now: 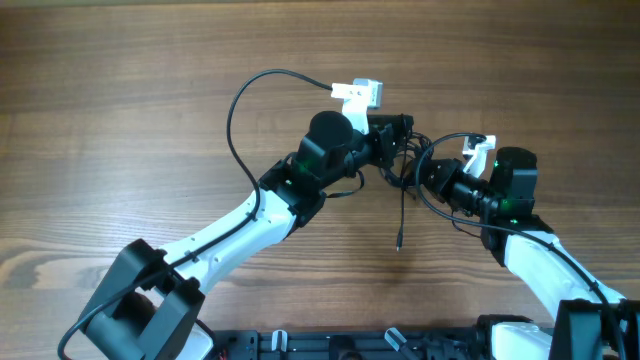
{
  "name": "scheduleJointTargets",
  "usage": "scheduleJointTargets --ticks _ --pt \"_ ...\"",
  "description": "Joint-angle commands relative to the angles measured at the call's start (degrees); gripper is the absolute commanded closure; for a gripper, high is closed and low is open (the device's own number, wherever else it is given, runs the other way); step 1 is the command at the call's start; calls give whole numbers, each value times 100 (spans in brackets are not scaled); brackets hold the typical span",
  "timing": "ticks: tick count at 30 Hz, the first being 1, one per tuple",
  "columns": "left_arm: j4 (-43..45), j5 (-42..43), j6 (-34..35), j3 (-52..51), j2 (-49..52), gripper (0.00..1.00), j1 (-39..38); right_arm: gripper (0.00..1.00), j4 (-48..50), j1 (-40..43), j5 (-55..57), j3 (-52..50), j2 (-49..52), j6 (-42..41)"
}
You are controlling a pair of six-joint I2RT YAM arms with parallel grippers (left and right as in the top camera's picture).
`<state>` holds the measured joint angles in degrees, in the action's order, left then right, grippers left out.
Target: Untangle cables
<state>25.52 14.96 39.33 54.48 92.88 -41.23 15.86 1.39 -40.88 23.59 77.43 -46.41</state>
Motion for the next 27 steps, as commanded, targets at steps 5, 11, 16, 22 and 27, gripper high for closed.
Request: scheduleJointTargets --ticks 5,11,16,22,27 --pt "278 901 120 26 -186 96 20 96 -2 -15 748 7 -39 -24" --pt "328 1574 70 26 -186 96 -15 96 17 -15 739 7 -39 -24" --pt "251 1779 -1720 26 -186 96 -323 96 -4 -15 741 7 -39 -7" --pt "-184 1939 -1244 26 -186 96 -365 96 44 -15 535 7 -39 -7" --pt "-188 1987 -527 26 -157 96 -269 96 103 -15 157 7 -39 -2"
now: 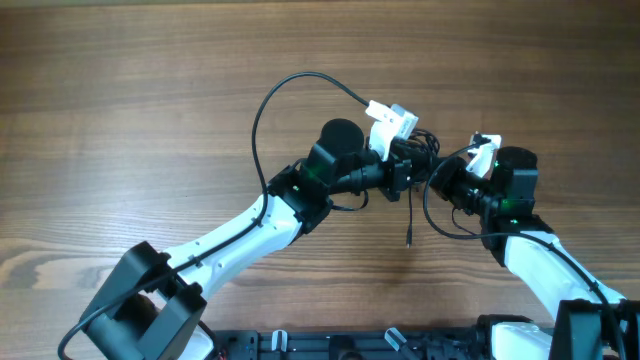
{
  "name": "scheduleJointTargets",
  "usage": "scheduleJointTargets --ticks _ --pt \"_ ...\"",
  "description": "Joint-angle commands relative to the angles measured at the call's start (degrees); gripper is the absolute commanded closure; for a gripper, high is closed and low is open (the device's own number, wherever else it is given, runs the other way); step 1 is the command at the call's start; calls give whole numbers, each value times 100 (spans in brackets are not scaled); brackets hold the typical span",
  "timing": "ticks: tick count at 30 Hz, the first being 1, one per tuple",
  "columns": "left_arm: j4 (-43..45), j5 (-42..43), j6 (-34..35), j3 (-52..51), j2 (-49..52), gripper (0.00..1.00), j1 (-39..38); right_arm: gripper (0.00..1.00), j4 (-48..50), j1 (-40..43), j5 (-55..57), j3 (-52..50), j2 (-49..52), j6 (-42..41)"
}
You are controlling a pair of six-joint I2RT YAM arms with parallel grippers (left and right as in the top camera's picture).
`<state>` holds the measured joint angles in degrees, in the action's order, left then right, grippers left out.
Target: Untangle cables
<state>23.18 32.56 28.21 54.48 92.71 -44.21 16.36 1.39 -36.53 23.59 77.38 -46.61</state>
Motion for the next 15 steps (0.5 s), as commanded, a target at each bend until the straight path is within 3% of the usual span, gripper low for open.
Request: scheduleJointTargets --ticks 1,6,9,13,15 --pt "57 105 1038 26 -140 96 142 96 55 -15 -380 7 -35 17" --pt "507 -72 2656 26 -140 96 730 96 98 -15 -745 7 -35 164" --pt "284 -68 2822 26 -140 96 940 96 634 -15 -1351 7 -35 127" --pt "306 48 3679 26 -140 96 918 96 824 -15 -1266 7 -35 -142" --pt "358 278 3722 26 -140 96 918 96 824 -26 -1261 7 -35 -138"
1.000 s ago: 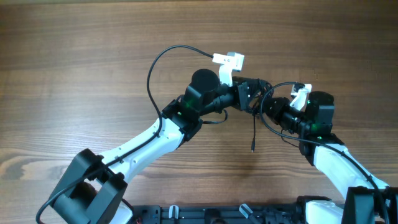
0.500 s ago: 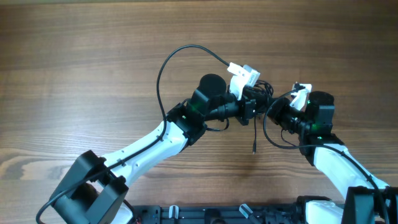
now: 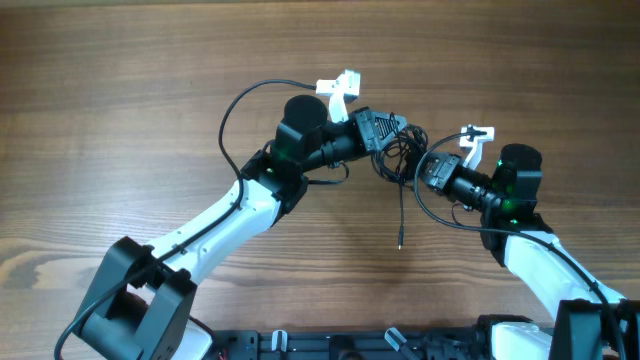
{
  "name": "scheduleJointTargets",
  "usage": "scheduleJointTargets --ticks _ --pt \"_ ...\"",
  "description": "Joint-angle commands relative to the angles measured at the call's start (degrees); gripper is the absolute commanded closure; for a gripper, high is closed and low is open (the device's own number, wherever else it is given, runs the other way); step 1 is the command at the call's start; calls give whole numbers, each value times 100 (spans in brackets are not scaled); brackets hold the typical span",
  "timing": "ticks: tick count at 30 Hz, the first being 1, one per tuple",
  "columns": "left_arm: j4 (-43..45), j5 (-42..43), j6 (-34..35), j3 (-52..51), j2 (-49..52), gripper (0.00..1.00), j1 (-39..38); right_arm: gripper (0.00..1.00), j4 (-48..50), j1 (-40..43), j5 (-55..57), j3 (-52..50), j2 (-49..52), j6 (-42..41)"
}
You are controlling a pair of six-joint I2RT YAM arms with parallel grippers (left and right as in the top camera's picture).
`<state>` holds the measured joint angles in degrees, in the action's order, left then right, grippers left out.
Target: Untangle cables
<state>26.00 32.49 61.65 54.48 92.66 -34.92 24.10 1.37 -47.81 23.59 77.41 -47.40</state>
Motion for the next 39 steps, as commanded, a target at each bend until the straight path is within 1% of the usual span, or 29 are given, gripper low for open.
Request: scheduleJointTargets --ticks 1,3,5,10,13,14,16,17,21,26,27,30,32,33,34,36,39 --pt "201 389 372 26 -136 96 -11 96 44 -24 -111 7 -37 -50" --pt "715 584 308 26 -136 96 -11 96 22 -24 24 7 -37 50" --pt "984 691 310 26 -138 96 -11 96 28 -24 57 7 -37 81" --pt "-33 643 315 26 -138 96 -11 96 33 -24 57 7 -37 72" --pt "-151 649 437 26 -136 96 -31 96 31 -24 105 7 -37 76" --pt "46 671 455 26 -138 96 -85 96 31 -24 205 7 -37 76" --pt "691 892 -197 26 -138 96 -203 96 26 -24 214 7 -37 72" --pt "861 909 -278 26 -138 96 -262 96 26 -24 212 7 -37 72" --pt "920 907 -275 26 -138 96 -509 96 28 -24 240 7 -37 72" --pt "894 903 -299 28 -138 96 -527 96 24 -24 297 7 -37 72" --pt "798 835 -297 26 -138 96 -527 96 26 -24 297 7 -37 70" --pt "-72 396 -245 26 -138 96 -527 96 26 -24 323 7 -37 70" --pt "-116 391 17 26 -138 96 -544 95 28 -24 341 7 -37 70" --pt "-92 382 7 26 -138 96 -549 96 26 -24 337 7 -37 70" --pt "-120 302 -50 26 -138 96 -546 96 28 -24 315 7 -37 70" --pt "-286 -76 -605 26 -138 96 -533 96 20 -24 271 7 -37 66" --pt "-595 -726 -793 26 -138 96 -498 96 -116 -24 269 7 -37 72"
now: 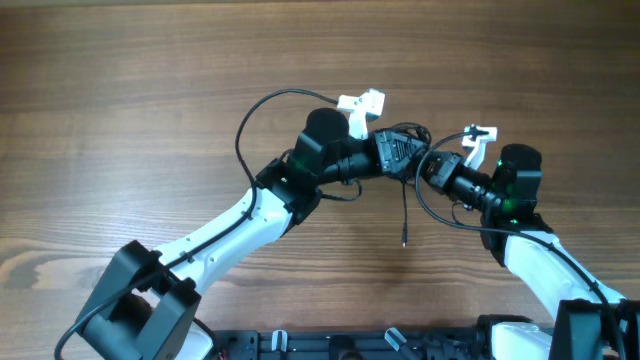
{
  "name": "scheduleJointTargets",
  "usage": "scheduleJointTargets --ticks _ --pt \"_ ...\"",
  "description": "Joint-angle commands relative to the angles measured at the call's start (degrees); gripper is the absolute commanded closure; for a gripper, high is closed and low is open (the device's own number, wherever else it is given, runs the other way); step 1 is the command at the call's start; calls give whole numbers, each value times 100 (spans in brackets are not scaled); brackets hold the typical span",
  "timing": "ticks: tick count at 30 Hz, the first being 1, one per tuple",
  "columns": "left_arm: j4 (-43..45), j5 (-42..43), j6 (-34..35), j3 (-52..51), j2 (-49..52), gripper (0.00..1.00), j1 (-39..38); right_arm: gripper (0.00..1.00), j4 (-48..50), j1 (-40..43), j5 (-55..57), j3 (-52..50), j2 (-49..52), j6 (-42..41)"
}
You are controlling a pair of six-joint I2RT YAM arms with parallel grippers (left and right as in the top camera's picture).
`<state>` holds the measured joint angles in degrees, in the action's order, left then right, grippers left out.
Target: Untangle cables
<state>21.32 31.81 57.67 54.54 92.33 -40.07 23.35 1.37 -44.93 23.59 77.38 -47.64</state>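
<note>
A small bundle of thin black cables [412, 148] hangs between my two grippers above the wooden table [120, 110]. My left gripper [400, 152] reaches in from the left and appears shut on the bundle's left side. Facing it from the right, my right gripper [432, 167] appears shut on the right side. One loose cable end with a small plug [404, 241] dangles straight down from the bundle. Another black loop [428, 212] sags below the right gripper. The fingertips themselves are hidden by cable and gripper bodies.
The left arm's own black wire [252, 118] arcs high over the table behind its wrist. A black rail [330, 346] runs along the near edge between the arm bases.
The left gripper has moved right, closer to the right gripper, bunching the bundle into a tighter clump. The dangling plug end has shifted slightly right. The right arm has barely moved.
Both grippers held the cable bundle a little apart, the plug end dangling. Then the left gripper stood right up against the right one. After that it was back to the left with the cables stretched between them. Now the two grippers are close together again.
</note>
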Motion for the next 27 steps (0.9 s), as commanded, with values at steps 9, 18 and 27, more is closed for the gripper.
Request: scheduleJointTargets --ticks 9,18,27 --pt "-605 -1001 -404 20 -31 96 168 96 380 -24 -872 7 -35 76" --pt "-1191 -1134 -704 20 407 77 168 96 769 -22 -1300 7 -35 -804" --pt "-1827 -1294 -1738 22 -826 22 173 95 839 -22 -1174 7 -35 -1255"
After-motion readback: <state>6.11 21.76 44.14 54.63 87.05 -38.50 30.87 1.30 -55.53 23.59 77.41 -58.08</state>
